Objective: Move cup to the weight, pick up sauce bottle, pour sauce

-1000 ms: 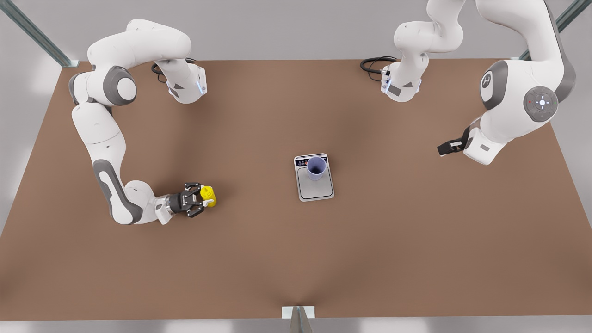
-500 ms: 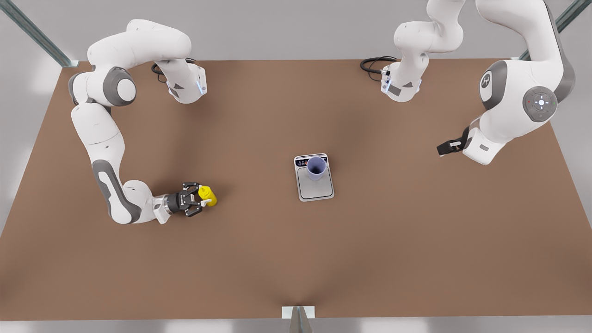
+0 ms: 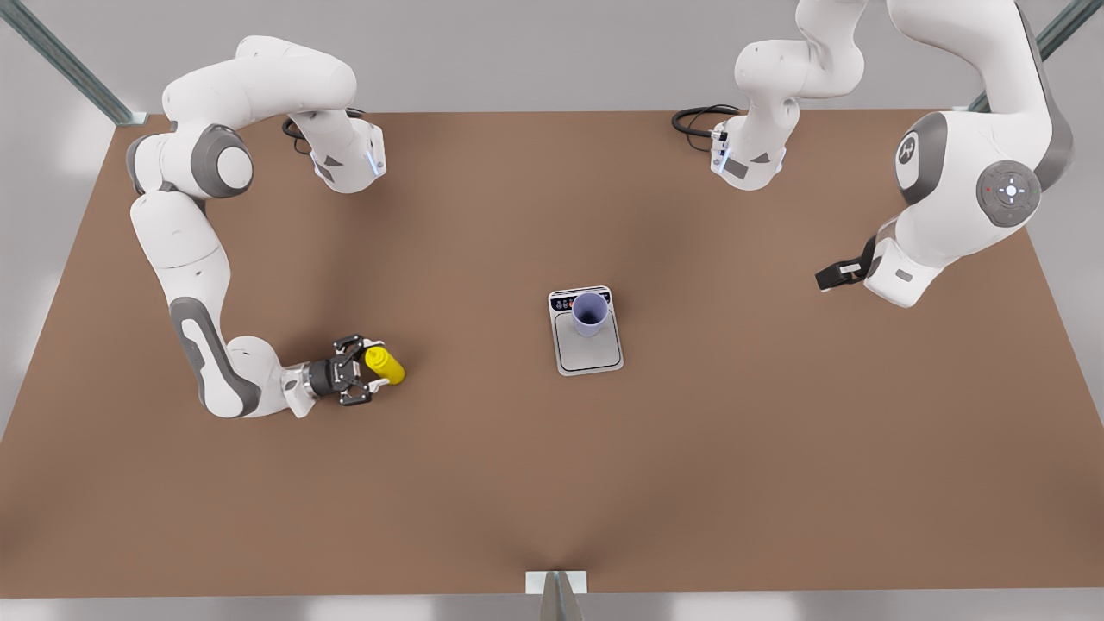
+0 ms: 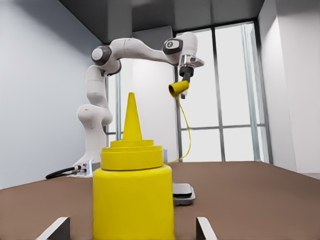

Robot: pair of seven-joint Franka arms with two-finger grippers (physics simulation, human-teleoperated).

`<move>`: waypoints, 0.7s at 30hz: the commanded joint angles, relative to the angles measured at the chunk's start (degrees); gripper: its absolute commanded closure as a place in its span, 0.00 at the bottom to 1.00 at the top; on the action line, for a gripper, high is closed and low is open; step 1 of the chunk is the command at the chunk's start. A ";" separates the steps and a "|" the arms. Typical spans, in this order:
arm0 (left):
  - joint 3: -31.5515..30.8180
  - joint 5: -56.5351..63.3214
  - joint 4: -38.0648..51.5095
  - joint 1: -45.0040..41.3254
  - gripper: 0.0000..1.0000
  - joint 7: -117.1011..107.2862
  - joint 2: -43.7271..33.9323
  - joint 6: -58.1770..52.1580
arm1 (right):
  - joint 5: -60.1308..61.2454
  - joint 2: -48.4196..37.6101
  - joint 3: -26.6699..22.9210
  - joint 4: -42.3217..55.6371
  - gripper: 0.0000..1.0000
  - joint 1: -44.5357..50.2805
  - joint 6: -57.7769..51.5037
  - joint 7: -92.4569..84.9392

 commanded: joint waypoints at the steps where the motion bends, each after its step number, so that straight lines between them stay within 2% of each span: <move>1: 0.00 0.01 0.00 0.01 0.00 0.00 0.00 0.04 | 0.00 0.00 0.00 0.00 0.00 0.00 0.00 0.00; 11: 0.00 0.01 0.00 0.01 0.00 0.00 0.00 0.04 | -2.63 -0.09 0.00 0.00 0.00 -2.90 -0.35 0.09; 14: 0.00 0.01 0.00 0.01 0.00 0.00 0.00 0.04 | -5.62 -0.18 0.00 0.17 0.00 -6.06 -0.44 0.26; 16: -0.09 0.10 0.00 0.10 0.00 0.00 0.00 0.04 | -10.36 -0.88 0.00 0.88 0.00 -11.59 -3.25 1.05; 17: -0.09 0.10 0.09 0.01 0.00 0.00 0.00 0.12 | -16.51 -3.69 0.70 4.29 0.00 -16.34 -5.88 10.35; 18: -0.09 0.10 0.09 0.10 0.00 0.00 0.00 0.12 | -20.73 -8.77 1.14 11.66 0.00 -17.49 -10.80 21.67; 20: -0.09 0.10 0.09 0.10 0.00 0.09 0.00 0.12 | -24.60 -17.21 3.24 19.07 0.00 -15.03 -13.62 38.99; 21: -0.09 0.10 0.18 0.10 0.00 0.09 0.00 0.12 | -28.12 -25.90 5.27 19.07 0.00 -11.88 -12.31 50.06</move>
